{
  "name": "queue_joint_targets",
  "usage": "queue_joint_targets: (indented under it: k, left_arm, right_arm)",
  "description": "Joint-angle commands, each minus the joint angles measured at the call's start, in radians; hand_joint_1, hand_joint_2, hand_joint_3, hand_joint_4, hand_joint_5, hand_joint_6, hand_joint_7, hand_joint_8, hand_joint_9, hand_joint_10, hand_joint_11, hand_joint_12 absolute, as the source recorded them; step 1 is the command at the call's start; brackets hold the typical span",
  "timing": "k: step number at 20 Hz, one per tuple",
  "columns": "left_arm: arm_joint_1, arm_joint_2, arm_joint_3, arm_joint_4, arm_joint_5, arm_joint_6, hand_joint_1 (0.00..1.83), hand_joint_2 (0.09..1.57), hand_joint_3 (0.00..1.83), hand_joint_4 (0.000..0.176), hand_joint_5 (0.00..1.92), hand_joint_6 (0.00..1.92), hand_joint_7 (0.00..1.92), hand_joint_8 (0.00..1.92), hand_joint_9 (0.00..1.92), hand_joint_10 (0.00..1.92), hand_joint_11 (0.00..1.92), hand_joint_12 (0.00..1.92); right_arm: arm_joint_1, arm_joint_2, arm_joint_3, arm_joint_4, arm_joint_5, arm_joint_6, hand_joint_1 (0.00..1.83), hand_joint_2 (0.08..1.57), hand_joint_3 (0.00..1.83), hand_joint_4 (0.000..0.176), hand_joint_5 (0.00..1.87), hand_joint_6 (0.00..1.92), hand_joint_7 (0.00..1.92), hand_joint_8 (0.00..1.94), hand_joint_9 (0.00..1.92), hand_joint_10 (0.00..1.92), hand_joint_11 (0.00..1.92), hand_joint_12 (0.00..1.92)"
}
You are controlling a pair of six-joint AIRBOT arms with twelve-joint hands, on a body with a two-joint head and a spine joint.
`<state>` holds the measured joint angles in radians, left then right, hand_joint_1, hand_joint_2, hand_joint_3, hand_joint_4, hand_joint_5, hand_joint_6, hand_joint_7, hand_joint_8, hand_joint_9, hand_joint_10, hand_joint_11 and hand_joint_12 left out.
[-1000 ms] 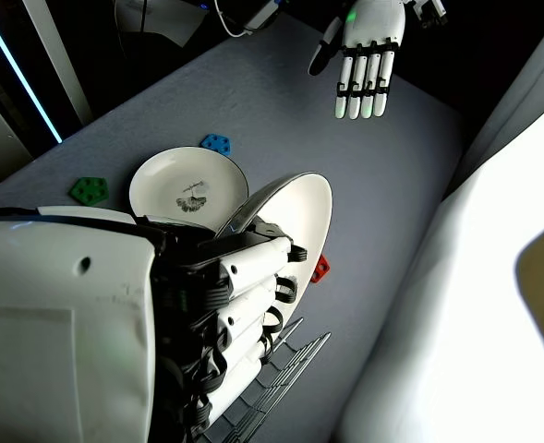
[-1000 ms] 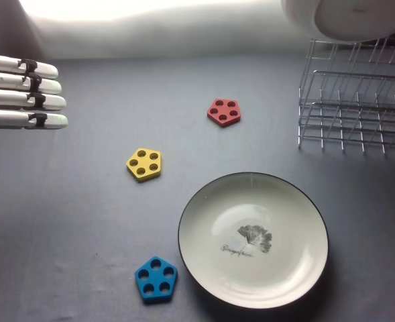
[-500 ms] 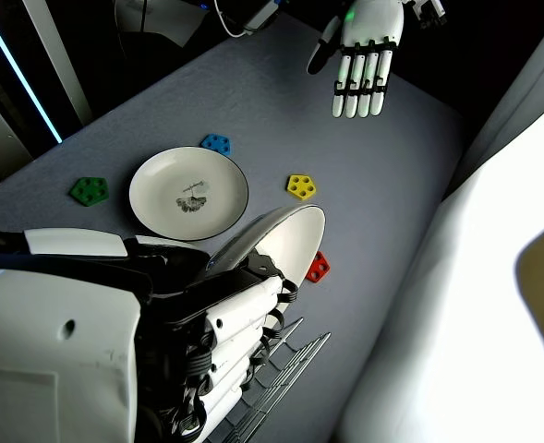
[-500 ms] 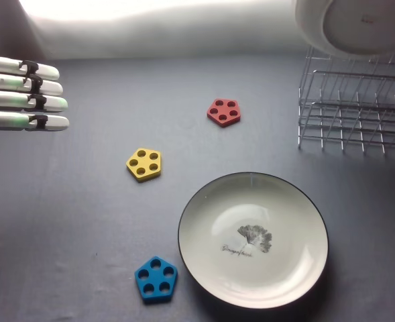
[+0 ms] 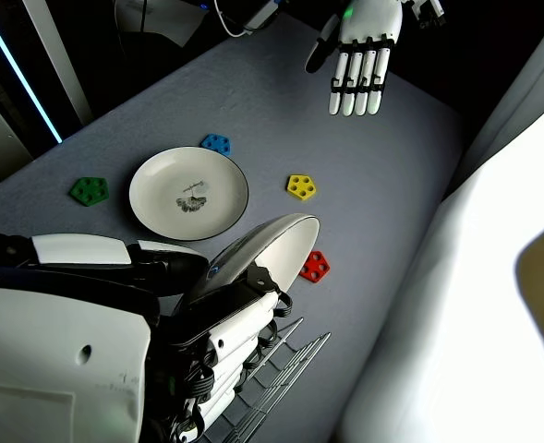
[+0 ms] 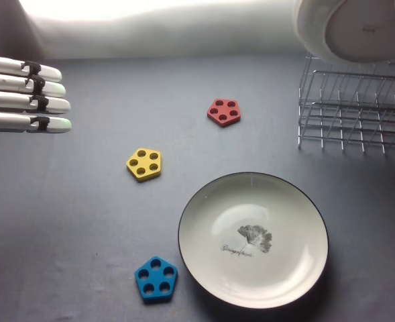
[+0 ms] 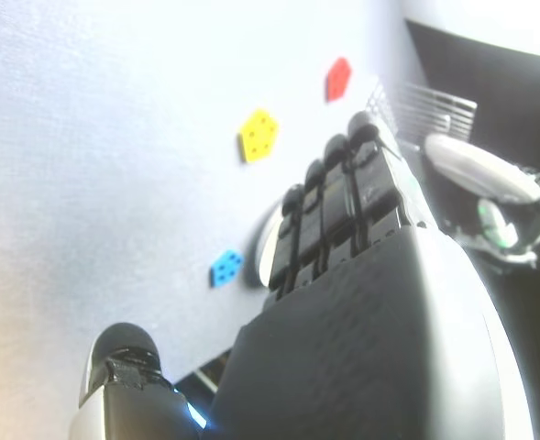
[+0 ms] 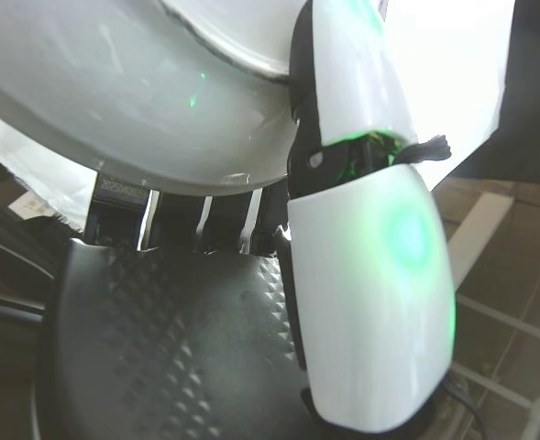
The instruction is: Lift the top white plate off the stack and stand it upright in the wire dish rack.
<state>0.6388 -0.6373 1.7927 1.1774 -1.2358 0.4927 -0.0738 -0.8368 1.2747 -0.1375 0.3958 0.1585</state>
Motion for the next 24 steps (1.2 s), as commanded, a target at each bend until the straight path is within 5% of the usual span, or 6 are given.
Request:
queue_joint_targets:
  k: [1, 5, 9, 13, 16, 24]
  left_arm:
    - [-0.02, 0.007, -0.001, -0.087, -0.065, 0.0, 0.08, 0.91, 0.0, 0.0, 0.08, 0.0, 0.1, 0.0, 0.1, 0.0, 0.13, 0.03]
    - [-0.02, 0.001, -0.001, -0.061, -0.057, 0.001, 0.1, 0.92, 0.0, 0.0, 0.04, 0.0, 0.03, 0.0, 0.04, 0.0, 0.06, 0.0]
    - [-0.019, 0.002, 0.001, -0.075, -0.045, 0.0, 0.09, 0.93, 0.0, 0.0, 0.04, 0.0, 0.05, 0.01, 0.04, 0.0, 0.05, 0.0]
    - [-0.019, 0.002, -0.001, -0.092, -0.04, -0.064, 0.12, 0.92, 0.0, 0.0, 0.06, 0.01, 0.06, 0.01, 0.07, 0.01, 0.08, 0.01]
    - [-0.017, 0.002, -0.007, -0.127, -0.045, -0.077, 0.11, 0.92, 0.0, 0.0, 0.08, 0.01, 0.07, 0.01, 0.08, 0.01, 0.08, 0.01]
    - [-0.004, 0.013, -0.026, -0.137, -0.088, -0.073, 0.1, 0.93, 0.0, 0.0, 0.12, 0.0, 0.14, 0.01, 0.15, 0.01, 0.14, 0.04]
  right_arm:
    - [0.009, 0.021, 0.012, 0.03, 0.155, 0.027, 1.49, 1.07, 0.0, 0.0, 0.95, 1.02, 1.04, 0.61, 1.06, 0.8, 0.99, 1.35]
    - [-0.004, 0.02, 0.049, -0.025, 0.168, 0.084, 1.5, 1.04, 0.0, 0.0, 0.96, 0.96, 1.18, 0.39, 1.13, 0.69, 1.01, 1.32]
    - [-0.022, 0.017, 0.072, -0.051, 0.186, 0.115, 1.49, 1.06, 0.0, 0.0, 0.94, 1.03, 1.08, 0.55, 1.06, 0.79, 1.0, 1.34]
    - [-0.047, 0.017, 0.083, -0.08, 0.207, 0.156, 1.5, 1.04, 0.0, 0.0, 0.98, 0.92, 1.18, 0.35, 1.17, 0.64, 1.04, 1.3]
    - [-0.062, 0.017, 0.099, -0.085, 0.216, 0.178, 1.5, 1.05, 0.0, 0.0, 0.95, 0.99, 1.09, 0.54, 1.13, 0.69, 1.0, 1.32]
    - [-0.107, 0.009, 0.113, -0.119, 0.249, 0.247, 1.49, 1.07, 0.0, 0.0, 0.91, 1.06, 1.06, 0.59, 1.1, 0.75, 0.97, 1.37]
